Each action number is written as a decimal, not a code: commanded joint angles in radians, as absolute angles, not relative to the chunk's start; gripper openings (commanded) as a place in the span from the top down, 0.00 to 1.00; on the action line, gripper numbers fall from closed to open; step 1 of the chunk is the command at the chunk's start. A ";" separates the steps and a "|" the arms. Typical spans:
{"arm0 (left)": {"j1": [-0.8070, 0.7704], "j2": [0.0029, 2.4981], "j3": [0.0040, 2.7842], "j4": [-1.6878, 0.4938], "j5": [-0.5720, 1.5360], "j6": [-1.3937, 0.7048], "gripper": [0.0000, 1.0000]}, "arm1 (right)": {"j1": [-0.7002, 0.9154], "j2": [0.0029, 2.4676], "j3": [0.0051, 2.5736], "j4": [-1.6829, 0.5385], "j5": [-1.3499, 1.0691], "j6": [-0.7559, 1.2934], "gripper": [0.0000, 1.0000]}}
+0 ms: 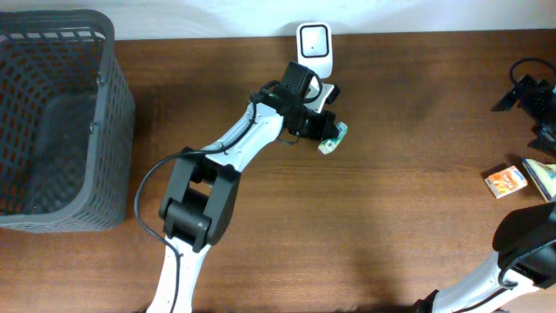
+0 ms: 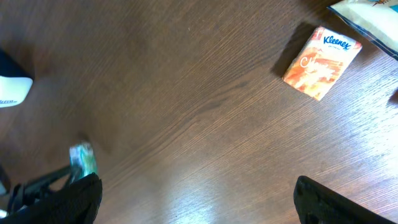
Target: Scan the item barcode
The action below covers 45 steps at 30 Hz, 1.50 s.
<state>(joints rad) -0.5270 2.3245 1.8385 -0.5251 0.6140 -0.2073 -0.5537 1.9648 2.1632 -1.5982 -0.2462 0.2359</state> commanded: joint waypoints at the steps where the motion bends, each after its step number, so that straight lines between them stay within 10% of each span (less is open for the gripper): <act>1: -0.522 2.378 1.833 -0.429 0.608 -0.216 1.00 | -0.555 1.971 2.167 -1.600 -0.251 0.236 0.01; 9: -0.522 2.428 1.833 -0.368 0.459 -0.216 1.00 | -0.555 1.971 2.167 -1.600 -0.251 0.236 0.02; 13: -0.521 2.427 1.833 -0.375 0.421 -0.216 0.69 | -0.555 1.971 2.167 -1.600 -0.251 0.236 0.02; 25: -0.477 2.427 1.859 -0.376 0.433 -0.321 0.76 | -0.555 1.971 2.167 -1.600 -0.251 0.236 0.02; 34: -0.392 2.427 1.890 -0.315 0.950 -0.568 0.85 | -0.555 1.971 2.167 -1.600 -0.251 0.236 0.02; 45: -0.393 2.427 1.909 -0.421 0.795 -0.407 1.00 | -0.555 1.971 2.167 -1.600 -0.251 0.236 0.02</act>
